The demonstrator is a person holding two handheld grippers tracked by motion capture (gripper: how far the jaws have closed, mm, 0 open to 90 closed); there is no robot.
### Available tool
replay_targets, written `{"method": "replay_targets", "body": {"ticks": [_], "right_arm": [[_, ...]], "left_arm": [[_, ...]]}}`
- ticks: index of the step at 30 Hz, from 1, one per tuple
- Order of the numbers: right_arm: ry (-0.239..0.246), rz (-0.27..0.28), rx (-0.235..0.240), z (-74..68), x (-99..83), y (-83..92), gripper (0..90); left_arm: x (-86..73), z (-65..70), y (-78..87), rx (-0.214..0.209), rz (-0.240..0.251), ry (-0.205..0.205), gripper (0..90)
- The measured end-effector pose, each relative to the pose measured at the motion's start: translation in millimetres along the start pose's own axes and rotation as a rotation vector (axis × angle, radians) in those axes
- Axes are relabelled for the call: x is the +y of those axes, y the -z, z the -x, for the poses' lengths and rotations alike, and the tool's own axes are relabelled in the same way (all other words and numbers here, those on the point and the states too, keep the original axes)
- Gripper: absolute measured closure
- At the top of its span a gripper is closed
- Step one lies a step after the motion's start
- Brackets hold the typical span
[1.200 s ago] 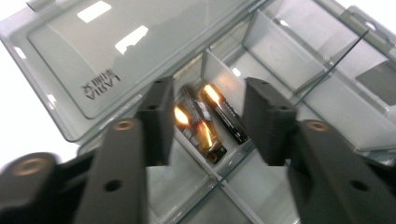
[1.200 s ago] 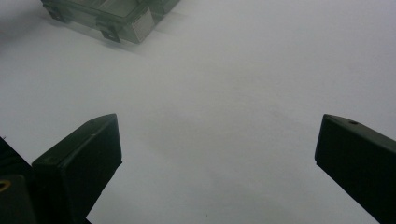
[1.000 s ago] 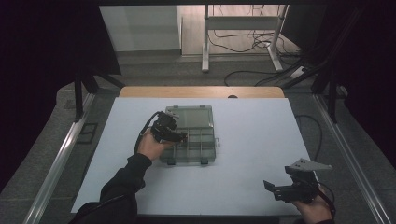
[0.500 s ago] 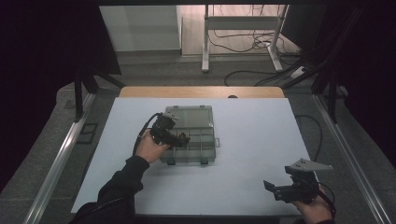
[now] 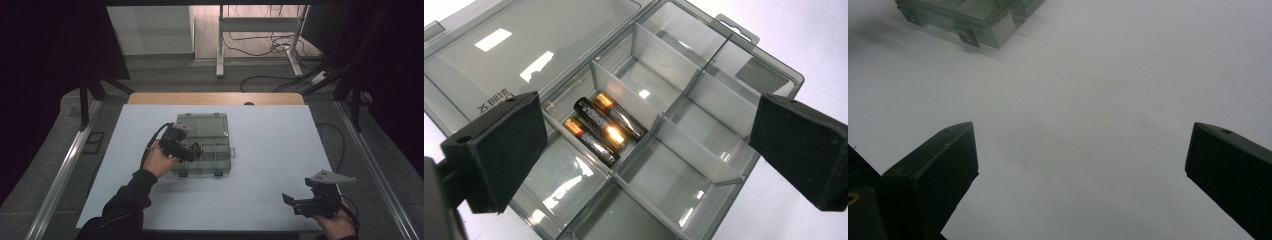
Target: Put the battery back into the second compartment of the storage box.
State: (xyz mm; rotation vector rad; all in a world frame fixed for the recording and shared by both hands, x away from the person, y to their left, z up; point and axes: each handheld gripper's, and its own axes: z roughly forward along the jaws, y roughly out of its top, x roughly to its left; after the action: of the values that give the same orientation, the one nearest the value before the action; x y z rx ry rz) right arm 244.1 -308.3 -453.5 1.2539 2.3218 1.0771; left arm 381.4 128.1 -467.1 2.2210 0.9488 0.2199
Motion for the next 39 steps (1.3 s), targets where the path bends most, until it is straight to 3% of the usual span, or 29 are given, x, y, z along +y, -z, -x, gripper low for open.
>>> {"method": "replay_targets", "body": {"ticks": [12, 23, 39], "right_arm": [[0.002, 0.002, -0.001, 0.0, -0.1, 0.3, 0.6], [0.002, 0.005, -0.002, -0.4, -0.2, 0.9, 0.7], [0.009, 0.006, 0.003, -0.6, -0.1, 0.8, 0.7]], "left_arm": [[-3.6, 1.6, 12.0, -0.003, 0.027, 0.000, 1.8], [-11.3, 3.5, 19.1, 0.004, 0.030, -0.028, 1.3], [-21.3, 8.8, 29.6, -0.006, 0.053, -0.020, 1.0]]}}
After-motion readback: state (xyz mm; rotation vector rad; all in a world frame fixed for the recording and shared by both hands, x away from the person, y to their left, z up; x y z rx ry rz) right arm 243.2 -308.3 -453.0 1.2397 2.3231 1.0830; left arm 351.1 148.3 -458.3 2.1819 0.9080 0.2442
